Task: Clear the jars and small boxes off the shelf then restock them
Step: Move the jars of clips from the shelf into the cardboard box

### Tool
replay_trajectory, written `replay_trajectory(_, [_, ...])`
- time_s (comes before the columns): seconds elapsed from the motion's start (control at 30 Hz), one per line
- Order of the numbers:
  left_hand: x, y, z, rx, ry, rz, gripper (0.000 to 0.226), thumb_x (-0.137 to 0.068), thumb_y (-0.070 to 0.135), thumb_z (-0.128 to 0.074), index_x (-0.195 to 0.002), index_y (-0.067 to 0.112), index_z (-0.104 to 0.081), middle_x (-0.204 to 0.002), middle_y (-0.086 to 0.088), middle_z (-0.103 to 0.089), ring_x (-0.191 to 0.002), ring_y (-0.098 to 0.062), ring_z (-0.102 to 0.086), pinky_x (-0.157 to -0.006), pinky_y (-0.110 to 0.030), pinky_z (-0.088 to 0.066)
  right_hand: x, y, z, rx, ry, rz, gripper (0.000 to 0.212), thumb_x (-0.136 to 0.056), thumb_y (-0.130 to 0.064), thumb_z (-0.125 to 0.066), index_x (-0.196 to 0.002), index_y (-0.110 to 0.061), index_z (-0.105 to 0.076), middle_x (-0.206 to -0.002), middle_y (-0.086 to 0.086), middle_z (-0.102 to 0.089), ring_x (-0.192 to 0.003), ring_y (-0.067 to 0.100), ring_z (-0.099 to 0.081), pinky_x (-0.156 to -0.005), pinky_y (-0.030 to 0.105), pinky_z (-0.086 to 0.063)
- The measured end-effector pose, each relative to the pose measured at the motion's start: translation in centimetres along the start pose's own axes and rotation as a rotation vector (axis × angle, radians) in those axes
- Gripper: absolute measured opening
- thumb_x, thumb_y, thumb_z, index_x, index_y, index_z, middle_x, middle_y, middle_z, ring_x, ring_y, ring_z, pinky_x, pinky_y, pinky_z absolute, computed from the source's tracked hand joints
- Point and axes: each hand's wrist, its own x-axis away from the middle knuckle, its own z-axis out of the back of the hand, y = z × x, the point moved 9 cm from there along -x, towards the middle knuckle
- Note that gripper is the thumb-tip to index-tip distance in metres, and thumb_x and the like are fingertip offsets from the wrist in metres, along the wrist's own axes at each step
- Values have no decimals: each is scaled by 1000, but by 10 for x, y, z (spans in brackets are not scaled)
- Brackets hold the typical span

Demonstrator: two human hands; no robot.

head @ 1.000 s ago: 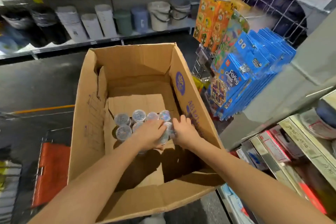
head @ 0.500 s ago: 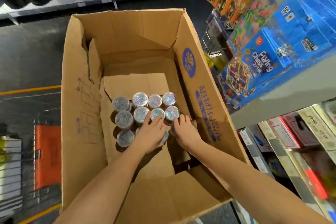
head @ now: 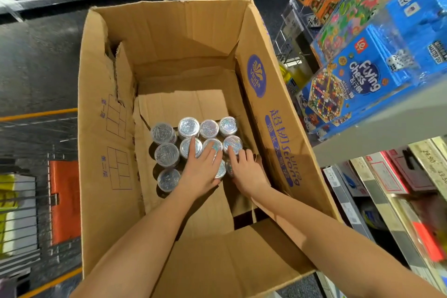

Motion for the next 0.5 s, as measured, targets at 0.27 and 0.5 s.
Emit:
replay_trajectory(0.27, [2,6,4,-34,-12,-42,78,-90,52,-48,-149,7,-22,-155,-15,-26,-146,-29,-12,-107,-70,6,-4,2,4,46,-16,-67,84,-93,-23,-59,-151,-6,-1,-140,18,-38,-127,32,-37,-93,37,-46])
replay_trajectory(0.5, [12,10,19,-46,-6,-48,79,-88,56,-51,-147,11,-25,-152,-11,-31,-146,-28,-13,-107,-70,7,-2,-6,23,100,-59,-91,84,-88,-25,-64,-150,-6,-10,-145,21,-32,-134,37,-31,-102,46,-38])
